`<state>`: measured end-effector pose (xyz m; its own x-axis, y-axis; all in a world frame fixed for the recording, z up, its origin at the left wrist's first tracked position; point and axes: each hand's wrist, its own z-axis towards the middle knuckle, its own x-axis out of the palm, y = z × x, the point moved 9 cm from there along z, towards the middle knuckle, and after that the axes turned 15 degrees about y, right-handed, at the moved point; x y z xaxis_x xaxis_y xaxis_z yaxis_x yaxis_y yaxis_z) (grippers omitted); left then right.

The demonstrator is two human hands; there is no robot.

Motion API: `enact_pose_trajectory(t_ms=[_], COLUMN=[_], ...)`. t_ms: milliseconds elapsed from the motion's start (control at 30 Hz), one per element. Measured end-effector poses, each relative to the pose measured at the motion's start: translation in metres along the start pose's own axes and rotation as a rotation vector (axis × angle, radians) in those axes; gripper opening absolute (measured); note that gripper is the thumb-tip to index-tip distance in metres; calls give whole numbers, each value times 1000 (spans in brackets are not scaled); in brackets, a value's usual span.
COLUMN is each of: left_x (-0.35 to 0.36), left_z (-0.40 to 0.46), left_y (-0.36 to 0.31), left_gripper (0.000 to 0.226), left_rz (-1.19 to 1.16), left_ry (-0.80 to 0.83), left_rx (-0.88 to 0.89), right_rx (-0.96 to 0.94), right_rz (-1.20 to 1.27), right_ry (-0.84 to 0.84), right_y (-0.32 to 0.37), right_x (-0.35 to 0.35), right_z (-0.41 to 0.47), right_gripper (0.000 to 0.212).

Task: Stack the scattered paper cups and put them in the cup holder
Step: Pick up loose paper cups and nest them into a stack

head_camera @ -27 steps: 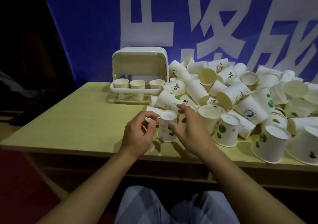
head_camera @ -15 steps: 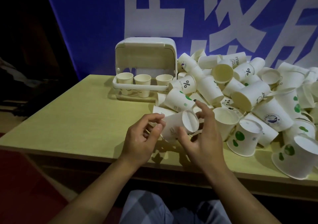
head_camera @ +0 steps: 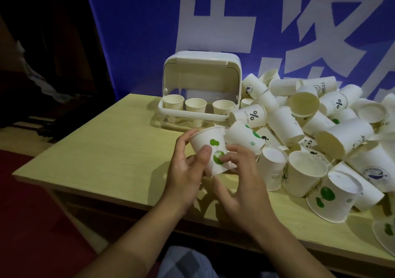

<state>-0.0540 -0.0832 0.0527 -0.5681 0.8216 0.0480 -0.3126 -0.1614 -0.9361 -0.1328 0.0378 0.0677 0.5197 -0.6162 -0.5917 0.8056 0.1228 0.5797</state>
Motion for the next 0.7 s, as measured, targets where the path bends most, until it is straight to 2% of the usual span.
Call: enact_pose_trajectory(t_ms=[100, 167, 267, 333, 400, 500, 567, 633, 700], left_x=[-12, -16, -14, -10, -8, -9, -8, -6, -5], left_z=[7, 7, 5, 4, 5, 7, 7, 7, 6], left_y=[10, 13, 23, 32, 36, 36, 36, 36, 34], left_gripper=[73, 76, 75, 74, 75, 73, 70, 68, 69], left_rz=[52, 150, 276, 213, 141, 93, 83, 93, 104], left_ry=[-20, 7, 86, 145, 176, 180, 190, 201, 203], left_rx=[-47, -24, -18, -33, -37, -18, -12, -4, 10], right_rx=[69, 84, 269, 430, 474, 469, 443, 380, 302], right_rz=[-116, -308, -637, -712, -752, -741, -703, -566, -320], right_ry=[48, 67, 306, 483, 555, 540, 471, 343, 204], right_y=[-3, -5, -30, -54, -68, -75, -73, -62, -46], right_x=[-27, -48, -54, -52, -47, -39, -39, -47, -56], right_z=[21, 40, 67, 76, 80, 82, 81, 83, 82], right_gripper=[28, 31, 57, 76, 85, 86, 82, 81, 84])
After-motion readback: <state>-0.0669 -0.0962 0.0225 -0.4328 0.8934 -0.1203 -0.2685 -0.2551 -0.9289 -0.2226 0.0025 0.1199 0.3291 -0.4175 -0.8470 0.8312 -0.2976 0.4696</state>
